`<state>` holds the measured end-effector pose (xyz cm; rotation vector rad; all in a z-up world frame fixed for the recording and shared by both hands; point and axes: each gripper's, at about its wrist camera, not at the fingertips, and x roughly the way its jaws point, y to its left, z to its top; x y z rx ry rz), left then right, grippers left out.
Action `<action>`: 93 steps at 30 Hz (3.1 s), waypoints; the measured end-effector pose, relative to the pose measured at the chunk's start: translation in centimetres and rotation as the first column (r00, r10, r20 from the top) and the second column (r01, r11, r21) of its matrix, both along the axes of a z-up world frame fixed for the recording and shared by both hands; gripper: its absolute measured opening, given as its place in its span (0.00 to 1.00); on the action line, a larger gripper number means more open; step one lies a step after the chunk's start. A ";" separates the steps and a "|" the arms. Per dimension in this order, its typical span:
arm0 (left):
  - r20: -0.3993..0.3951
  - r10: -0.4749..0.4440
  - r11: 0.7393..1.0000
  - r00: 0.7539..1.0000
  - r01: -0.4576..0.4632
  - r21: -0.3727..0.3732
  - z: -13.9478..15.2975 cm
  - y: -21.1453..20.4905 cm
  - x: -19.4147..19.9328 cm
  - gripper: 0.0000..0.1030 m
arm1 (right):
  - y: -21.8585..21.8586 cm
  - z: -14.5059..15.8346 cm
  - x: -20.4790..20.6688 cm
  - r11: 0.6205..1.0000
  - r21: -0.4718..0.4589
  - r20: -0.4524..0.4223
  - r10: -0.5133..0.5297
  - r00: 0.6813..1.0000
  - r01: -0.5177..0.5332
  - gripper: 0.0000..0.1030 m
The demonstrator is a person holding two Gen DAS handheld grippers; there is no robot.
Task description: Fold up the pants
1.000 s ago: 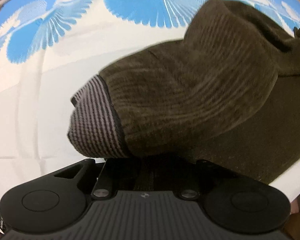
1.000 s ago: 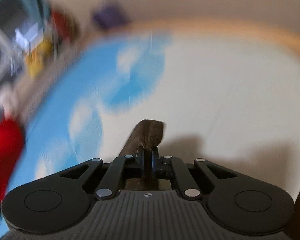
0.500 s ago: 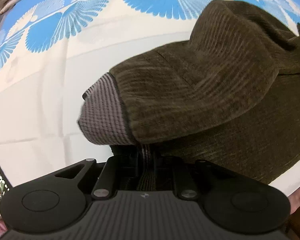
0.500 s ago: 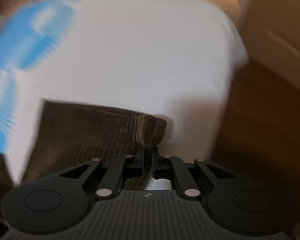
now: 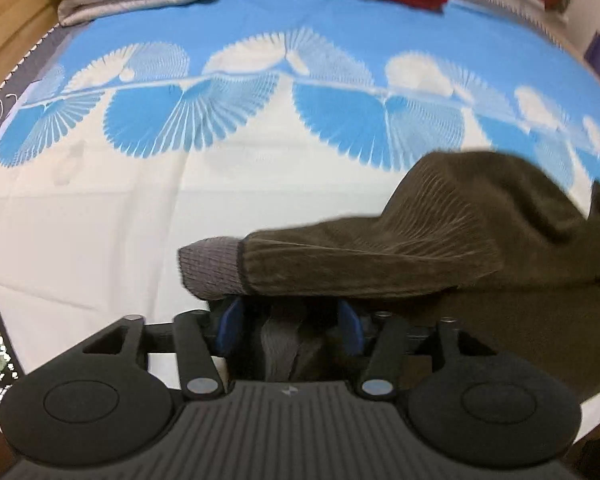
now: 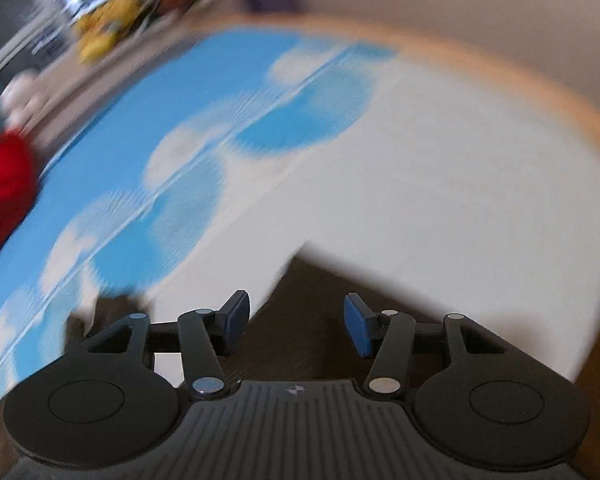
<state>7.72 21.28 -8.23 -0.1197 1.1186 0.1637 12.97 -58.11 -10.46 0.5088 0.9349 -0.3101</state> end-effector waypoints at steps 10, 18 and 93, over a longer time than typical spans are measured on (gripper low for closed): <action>-0.021 -0.025 1.000 0.999 0.025 -0.008 -1.6 -1.9 3.1 0.59 | 5.6 -6.3 6.0 0.998 -0.060 -0.256 0.004 0.967 -0.020 0.54; -0.019 -0.032 0.999 0.999 0.032 -0.007 -2.4 -1.5 4.7 0.59 | 1.6 -3.2 5.1 0.948 -0.085 0.005 -0.306 0.952 0.305 0.01; 0.156 0.484 0.807 0.861 -0.370 -0.460 1.3 1.8 9.4 0.07 | 13.6 13.6 1.2 0.965 -0.107 0.604 -0.127 0.787 0.238 0.07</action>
